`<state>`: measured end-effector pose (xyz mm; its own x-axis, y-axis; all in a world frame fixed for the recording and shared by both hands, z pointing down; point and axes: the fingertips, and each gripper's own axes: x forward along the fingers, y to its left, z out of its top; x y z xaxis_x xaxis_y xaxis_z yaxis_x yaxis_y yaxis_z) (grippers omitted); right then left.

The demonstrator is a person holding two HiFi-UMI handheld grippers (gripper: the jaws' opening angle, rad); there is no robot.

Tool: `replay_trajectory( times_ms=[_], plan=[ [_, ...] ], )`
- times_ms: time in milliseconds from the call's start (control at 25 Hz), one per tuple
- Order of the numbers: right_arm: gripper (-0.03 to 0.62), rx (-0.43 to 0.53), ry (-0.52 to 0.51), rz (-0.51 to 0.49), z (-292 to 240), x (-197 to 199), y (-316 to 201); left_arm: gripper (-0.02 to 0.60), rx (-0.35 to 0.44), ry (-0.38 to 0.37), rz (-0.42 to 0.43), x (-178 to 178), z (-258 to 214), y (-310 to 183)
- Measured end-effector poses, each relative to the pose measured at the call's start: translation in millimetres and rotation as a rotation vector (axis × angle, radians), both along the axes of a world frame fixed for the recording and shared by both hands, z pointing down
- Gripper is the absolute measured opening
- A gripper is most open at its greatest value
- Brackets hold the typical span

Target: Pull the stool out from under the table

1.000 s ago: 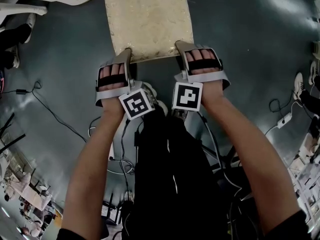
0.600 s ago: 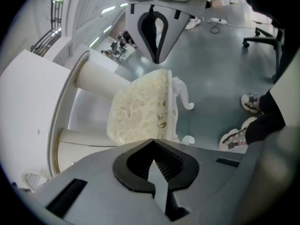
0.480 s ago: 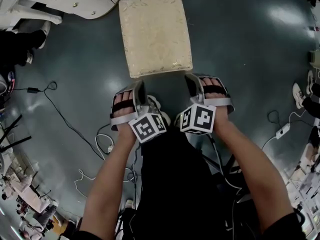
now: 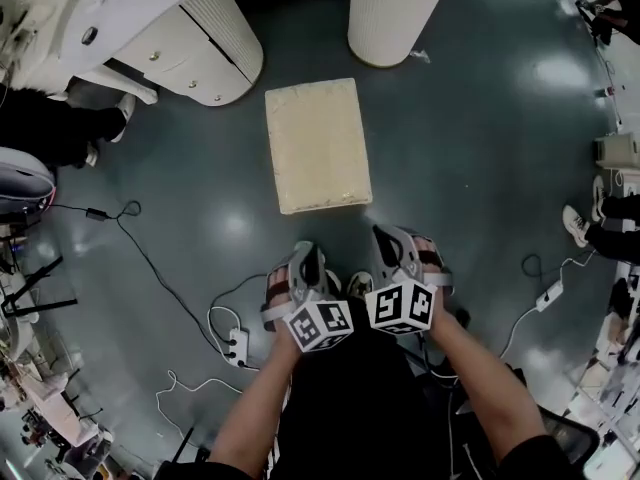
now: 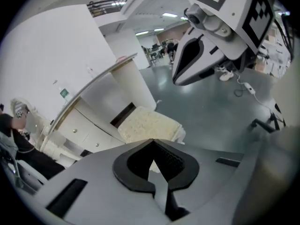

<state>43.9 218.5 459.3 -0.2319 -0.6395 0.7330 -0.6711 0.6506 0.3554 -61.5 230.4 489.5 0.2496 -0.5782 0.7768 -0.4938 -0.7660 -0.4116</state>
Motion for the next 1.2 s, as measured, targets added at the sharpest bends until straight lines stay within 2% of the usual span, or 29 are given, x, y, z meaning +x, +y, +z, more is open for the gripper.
replay_trajectory(
  times_ms=[200,400,720,920,1080,1200],
  plan=[
    [0.006,0.033,-0.117,0.104,-54,-5,-18,0.006,0.007,0.12,-0.086,1,-63,-27],
    [0.006,0.087,-0.216,0.226,-118,1,-42,0.006,-0.001,0.3,-0.145,4,-129,-53],
    [0.006,0.22,-0.327,0.321,-241,-18,-84,0.006,0.151,0.479,-0.034,14,-255,-101],
    [0.006,0.33,-0.391,0.338,-317,-36,-97,0.006,0.201,0.661,-0.024,9,-334,-121],
    [0.006,0.422,-0.448,0.35,-370,-34,-96,0.006,0.253,0.724,-0.016,9,-384,-126],
    [0.006,0.496,-0.449,0.314,-402,-29,-98,0.006,0.304,0.77,-0.011,11,-416,-127]
  ],
)
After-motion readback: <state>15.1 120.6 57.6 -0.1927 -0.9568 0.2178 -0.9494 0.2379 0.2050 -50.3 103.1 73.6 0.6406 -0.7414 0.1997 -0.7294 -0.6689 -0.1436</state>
